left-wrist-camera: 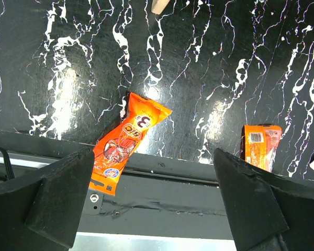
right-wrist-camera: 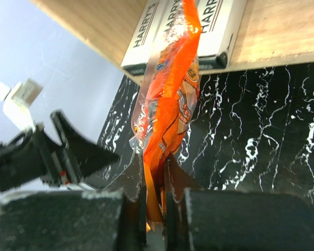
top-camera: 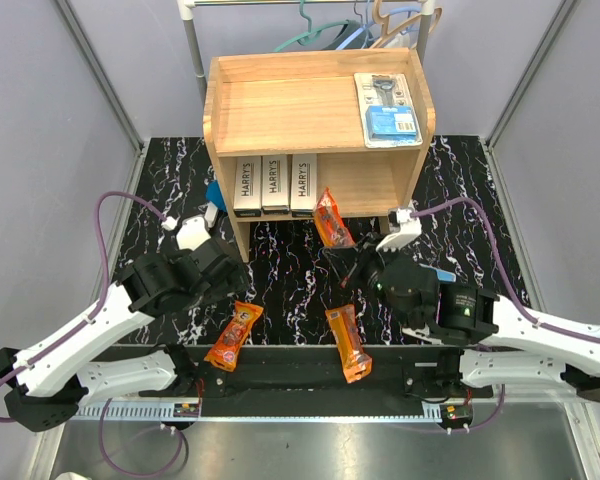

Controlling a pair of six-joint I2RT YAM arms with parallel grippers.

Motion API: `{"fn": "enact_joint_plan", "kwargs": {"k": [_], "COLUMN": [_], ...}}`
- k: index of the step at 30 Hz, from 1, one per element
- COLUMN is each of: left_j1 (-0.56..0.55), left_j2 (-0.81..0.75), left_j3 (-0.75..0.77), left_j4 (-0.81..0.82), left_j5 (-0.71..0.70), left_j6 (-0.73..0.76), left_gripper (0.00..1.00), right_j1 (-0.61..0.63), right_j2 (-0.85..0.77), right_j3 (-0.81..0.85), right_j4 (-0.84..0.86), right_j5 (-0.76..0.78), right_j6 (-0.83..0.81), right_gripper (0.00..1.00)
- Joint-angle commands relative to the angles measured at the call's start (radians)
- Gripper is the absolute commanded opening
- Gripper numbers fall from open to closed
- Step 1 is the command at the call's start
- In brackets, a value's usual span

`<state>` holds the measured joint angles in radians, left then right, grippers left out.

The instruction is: Place and organize the shaving razors onto the shelf

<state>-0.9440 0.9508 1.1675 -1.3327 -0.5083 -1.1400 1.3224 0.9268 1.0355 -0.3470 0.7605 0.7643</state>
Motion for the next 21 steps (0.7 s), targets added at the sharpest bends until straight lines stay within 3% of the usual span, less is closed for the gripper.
{"fn": "enact_joint_plan", "kwargs": {"k": [1,4,11,21], "left_j1": [0.002,0.002,0.002,0.002], "left_j2": [-0.006,-0.006,-0.015,-0.052], "left_j3": [-0.011,-0.019,-0.028,-0.048], "left_j4": [0.029,0.03,0.043,0.047], "left_j5": [-0.012,-0.009,0.001,0.011], "left_j6": [0.016,0.019,0.017,0.022], "left_gripper": [0.99,0.99,0.99,0.99], "right_j1": [-0.176,-0.289,-0.425,-0.486], "right_j2": [-0.026,0.0,0.133,0.182], "right_j3": [-0.037,-0.038,-0.02,-0.031], "right_j4": [0.141,0.18,0.273,0.407], "right_j5": [-0.252,-0.37,-0.477,-0.392], "right_j6": [-0.003,-0.011,-0.045,-0.079], "right_gripper": [0.01,0.01,0.01,0.02]}}
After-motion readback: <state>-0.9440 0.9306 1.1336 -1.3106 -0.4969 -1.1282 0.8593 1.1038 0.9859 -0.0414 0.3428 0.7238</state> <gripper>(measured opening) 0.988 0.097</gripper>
